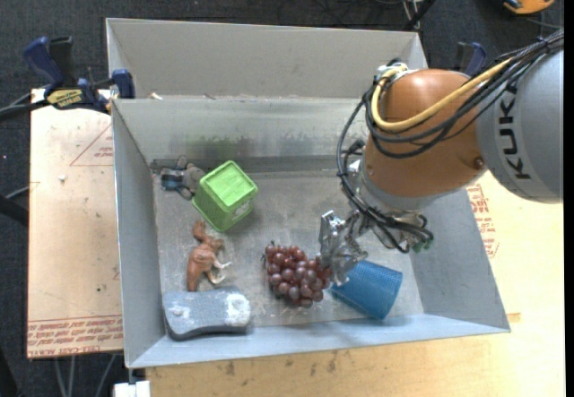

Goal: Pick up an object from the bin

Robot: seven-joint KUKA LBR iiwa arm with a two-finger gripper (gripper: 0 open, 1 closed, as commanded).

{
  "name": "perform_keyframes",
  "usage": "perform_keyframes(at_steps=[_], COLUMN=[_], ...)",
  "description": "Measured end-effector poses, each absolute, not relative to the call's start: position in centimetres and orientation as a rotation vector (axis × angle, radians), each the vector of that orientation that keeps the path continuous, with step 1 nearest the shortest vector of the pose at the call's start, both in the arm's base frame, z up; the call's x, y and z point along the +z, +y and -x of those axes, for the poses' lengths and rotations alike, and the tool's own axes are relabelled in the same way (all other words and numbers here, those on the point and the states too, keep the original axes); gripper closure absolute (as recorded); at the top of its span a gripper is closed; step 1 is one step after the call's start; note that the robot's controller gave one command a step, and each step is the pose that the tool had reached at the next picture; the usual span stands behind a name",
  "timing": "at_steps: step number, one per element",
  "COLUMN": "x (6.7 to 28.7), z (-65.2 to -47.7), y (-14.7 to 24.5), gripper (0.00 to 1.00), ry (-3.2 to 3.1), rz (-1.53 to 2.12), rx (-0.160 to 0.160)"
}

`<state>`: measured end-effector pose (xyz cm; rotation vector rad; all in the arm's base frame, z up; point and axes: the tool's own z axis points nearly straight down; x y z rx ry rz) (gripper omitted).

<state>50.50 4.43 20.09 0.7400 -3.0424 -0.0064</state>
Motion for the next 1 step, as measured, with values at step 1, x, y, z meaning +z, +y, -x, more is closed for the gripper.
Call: perform_keyframes(at_steps=[1], x=[25.69], z=[-52.12], y=[4.15], gripper=[1.00], ry=[-3.085], rz=[-0.590], rx=[-0.003])
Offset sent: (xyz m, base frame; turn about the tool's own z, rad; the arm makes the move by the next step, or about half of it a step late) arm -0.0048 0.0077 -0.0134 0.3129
